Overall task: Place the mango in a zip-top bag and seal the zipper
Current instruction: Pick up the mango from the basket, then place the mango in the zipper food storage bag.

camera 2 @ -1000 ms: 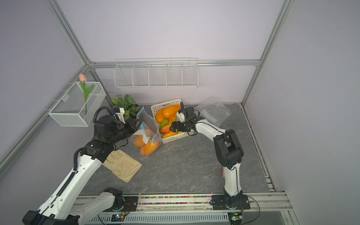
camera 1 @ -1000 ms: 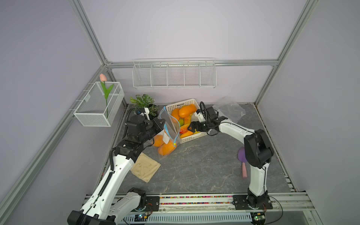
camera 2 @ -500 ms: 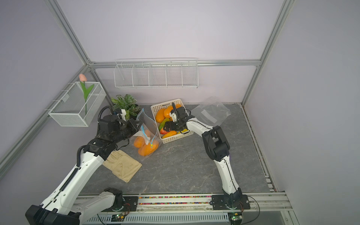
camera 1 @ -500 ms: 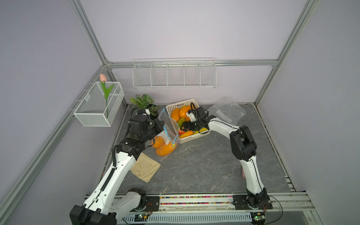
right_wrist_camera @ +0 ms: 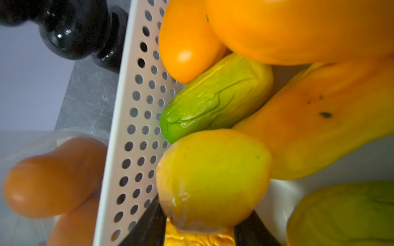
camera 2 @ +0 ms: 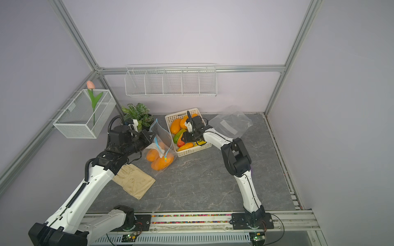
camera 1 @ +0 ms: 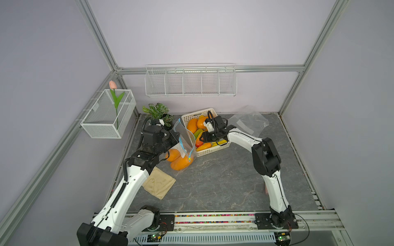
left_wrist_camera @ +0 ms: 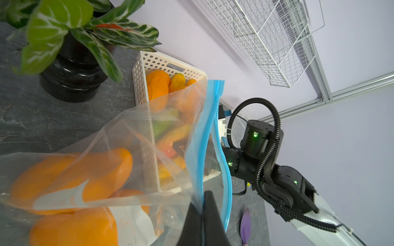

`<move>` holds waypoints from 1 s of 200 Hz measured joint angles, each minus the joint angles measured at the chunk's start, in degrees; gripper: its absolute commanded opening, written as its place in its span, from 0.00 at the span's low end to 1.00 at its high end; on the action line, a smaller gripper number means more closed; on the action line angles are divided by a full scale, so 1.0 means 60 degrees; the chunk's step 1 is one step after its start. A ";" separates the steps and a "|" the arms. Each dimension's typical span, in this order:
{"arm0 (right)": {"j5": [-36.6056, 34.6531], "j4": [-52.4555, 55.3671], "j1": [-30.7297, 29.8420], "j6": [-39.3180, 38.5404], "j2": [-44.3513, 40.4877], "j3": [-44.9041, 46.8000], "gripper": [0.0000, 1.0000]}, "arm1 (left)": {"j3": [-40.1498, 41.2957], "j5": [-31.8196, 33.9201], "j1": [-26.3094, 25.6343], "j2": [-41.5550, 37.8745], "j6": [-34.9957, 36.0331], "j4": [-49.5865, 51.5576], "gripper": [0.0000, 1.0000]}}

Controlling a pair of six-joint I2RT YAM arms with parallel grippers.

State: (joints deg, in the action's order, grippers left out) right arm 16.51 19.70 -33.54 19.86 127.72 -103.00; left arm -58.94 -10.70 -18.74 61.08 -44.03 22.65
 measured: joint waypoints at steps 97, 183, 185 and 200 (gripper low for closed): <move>-0.0488 -0.2062 0.0011 -0.0707 -0.4812 0.3504 0.29 | 0.0000 0.0036 0.0000 0.0222 -0.0004 0.0062 0.00; 0.0641 -0.5002 -0.0437 -0.0674 -0.6845 0.5850 0.30 | -0.0364 -0.0270 0.0000 0.0940 -0.0051 0.0018 0.00; 0.0663 -0.5074 -0.0452 -0.0674 -0.6867 0.5872 0.30 | -0.0382 -0.0273 0.0000 0.0965 -0.0055 0.0018 0.00; 0.0849 -0.5599 -0.0648 -0.0674 -0.6910 0.5931 0.30 | -0.0455 -0.0426 0.0000 0.1118 -0.0069 -0.0015 0.00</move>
State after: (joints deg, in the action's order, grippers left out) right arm 21.61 -13.89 -37.43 15.81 86.26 -67.42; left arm -61.67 -13.26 -18.74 67.79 -44.45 22.57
